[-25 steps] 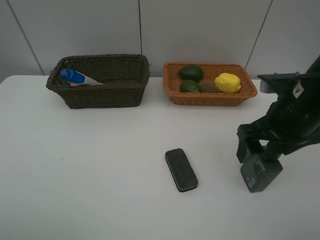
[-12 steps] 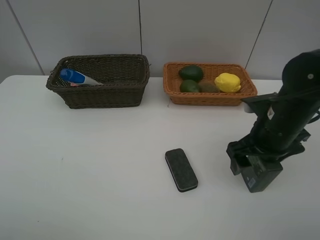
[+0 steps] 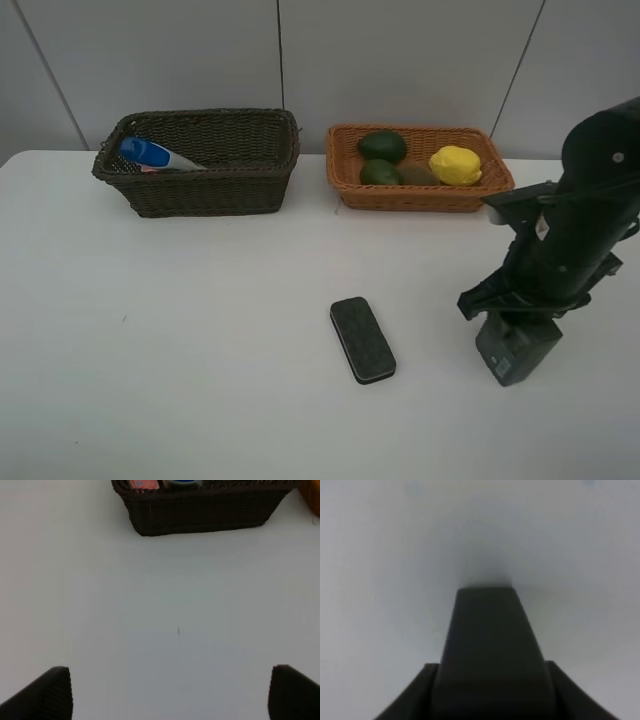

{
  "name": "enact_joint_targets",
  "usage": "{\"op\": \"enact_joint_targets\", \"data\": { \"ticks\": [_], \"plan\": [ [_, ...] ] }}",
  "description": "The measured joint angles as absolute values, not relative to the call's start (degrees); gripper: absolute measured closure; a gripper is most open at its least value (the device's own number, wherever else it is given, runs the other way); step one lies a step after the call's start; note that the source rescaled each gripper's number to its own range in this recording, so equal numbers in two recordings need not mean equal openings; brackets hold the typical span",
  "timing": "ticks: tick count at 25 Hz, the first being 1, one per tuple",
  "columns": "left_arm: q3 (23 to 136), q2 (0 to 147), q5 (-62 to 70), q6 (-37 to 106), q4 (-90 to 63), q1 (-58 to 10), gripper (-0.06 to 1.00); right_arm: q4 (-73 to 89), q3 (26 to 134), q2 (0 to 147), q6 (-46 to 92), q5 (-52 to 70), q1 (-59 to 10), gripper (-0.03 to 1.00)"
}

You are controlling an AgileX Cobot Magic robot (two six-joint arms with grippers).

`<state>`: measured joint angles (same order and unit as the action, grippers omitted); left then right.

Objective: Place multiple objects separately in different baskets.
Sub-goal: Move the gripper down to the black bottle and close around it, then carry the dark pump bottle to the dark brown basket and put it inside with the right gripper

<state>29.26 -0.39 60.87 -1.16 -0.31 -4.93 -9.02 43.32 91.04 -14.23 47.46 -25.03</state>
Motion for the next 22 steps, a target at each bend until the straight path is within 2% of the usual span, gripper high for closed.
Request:
{"op": "enact_joint_targets", "data": {
  "ticks": [1, 8, 12, 18, 22],
  "plan": [
    [29.3, -0.4, 60.9, -1.2, -0.3, -4.9, -0.06, -9.0, 43.3, 91.0, -14.2, 47.5, -25.0, 0.97],
    [29.3, -0.4, 60.9, -1.2, -0.3, -4.9, -0.06, -9.0, 43.4, 90.9, -14.2, 47.5, -25.0, 0.97],
    [29.3, -0.4, 60.9, -1.2, -0.3, -4.9, -0.06, -8.8, 46.2, 89.1, -14.2, 51.5, -25.0, 0.97],
    [29.3, -0.4, 60.9, -1.2, -0.3, -4.9, -0.06, -11.4, 61.0, 86.5, -14.2, 54.0, -25.0, 0.97],
    [29.3, -0.4, 60.9, -1.2, -0.3, -4.9, -0.06, -12.3, 72.8, 90.4, -13.0, 54.0, -25.0, 0.97]
  ]
}}
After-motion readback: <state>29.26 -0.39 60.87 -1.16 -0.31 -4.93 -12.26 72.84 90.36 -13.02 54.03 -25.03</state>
